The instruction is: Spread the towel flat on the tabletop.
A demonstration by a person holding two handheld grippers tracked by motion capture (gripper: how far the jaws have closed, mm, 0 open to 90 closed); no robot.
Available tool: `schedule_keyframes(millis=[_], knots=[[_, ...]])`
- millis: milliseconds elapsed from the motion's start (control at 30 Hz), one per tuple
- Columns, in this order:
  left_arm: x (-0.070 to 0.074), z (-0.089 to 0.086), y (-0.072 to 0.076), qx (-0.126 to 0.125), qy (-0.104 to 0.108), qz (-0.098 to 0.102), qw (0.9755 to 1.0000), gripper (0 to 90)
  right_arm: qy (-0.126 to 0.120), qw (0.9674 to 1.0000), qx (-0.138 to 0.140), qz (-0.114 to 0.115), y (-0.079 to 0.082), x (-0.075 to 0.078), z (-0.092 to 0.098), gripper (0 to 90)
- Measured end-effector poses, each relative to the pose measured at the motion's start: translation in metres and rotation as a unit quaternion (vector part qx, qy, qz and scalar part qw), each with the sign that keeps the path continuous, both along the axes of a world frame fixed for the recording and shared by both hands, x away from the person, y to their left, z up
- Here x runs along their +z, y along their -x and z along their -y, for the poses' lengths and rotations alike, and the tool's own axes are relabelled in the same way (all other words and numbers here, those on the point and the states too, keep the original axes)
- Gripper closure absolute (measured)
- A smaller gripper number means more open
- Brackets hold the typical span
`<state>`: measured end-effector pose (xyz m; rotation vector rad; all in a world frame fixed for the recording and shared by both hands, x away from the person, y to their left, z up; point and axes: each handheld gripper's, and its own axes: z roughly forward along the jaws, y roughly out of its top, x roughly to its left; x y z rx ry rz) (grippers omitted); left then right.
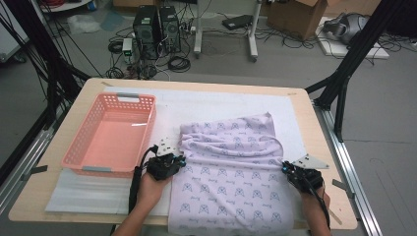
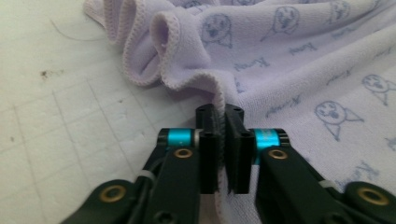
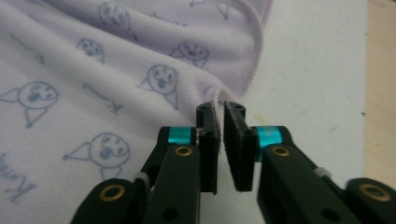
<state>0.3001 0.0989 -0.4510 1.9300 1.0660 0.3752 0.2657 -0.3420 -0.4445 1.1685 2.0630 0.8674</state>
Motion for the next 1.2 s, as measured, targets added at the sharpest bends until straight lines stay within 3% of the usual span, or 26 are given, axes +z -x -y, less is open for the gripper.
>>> schedule_keyframes(millis=[33,100,233,367,533,667,733,833,900,967,1033,1133,1200], knots=[[0.000,-0.002,0.002,-0.009,0.015,-0.007,0.9998,66.1,-0.013,0.9999,-0.002,0.003,0.003,0.001,0.001,73.0],[-0.001,-0.007,0.009,-0.013,0.024,-0.014,0.9995,61.8,-0.043,0.9990,0.005,-0.009,0.009,0.003,0.006,67.8],[-0.001,-0.016,0.024,-0.006,0.041,-0.027,0.9988,54.7,-0.063,0.9975,0.004,-0.032,0.023,0.004,0.012,61.2],[-0.002,-0.019,0.040,-0.008,0.051,-0.039,0.9979,51.2,-0.100,0.9932,0.001,-0.059,0.036,-0.001,0.019,54.8],[-0.004,-0.015,0.059,-0.020,0.055,-0.034,0.9977,50.6,-0.117,0.9908,0.009,-0.067,0.054,-0.006,0.024,51.6],[-0.005,-0.009,0.072,-0.025,0.051,-0.027,0.9980,50.6,-0.112,0.9910,0.027,-0.067,0.063,-0.008,0.025,50.7],[-0.007,-0.006,0.076,-0.020,0.046,-0.016,0.9986,50.5,-0.124,0.9888,0.041,-0.073,0.066,-0.008,0.027,50.7],[-0.008,-0.005,0.080,-0.016,0.038,-0.003,0.9991,51.4,-0.112,0.9899,0.049,-0.073,0.070,-0.008,0.025,51.1],[-0.008,-0.005,0.081,-0.005,0.027,0.003,0.9996,57.9,-0.100,0.9916,0.045,-0.068,0.069,-0.008,0.023,54.4],[-0.008,-0.004,0.082,0.004,0.007,0.014,0.9999,71.0,-0.093,0.9923,0.046,-0.068,0.068,-0.008,0.023,58.0],[-0.008,-0.003,0.084,-0.008,0.003,0.015,0.9999,82.7,-0.093,0.9922,0.042,-0.072,0.068,-0.007,0.024,69.7],[-0.008,-0.006,0.083,-0.009,0.018,0.005,0.9998,84.8,-0.108,0.9890,0.056,-0.085,0.069,-0.006,0.024,87.6],[-0.008,-0.012,0.084,-0.010,0.035,-0.011,0.9993,85.4,-0.099,0.9899,0.056,-0.085,0.074,-0.005,0.022,87.8]])
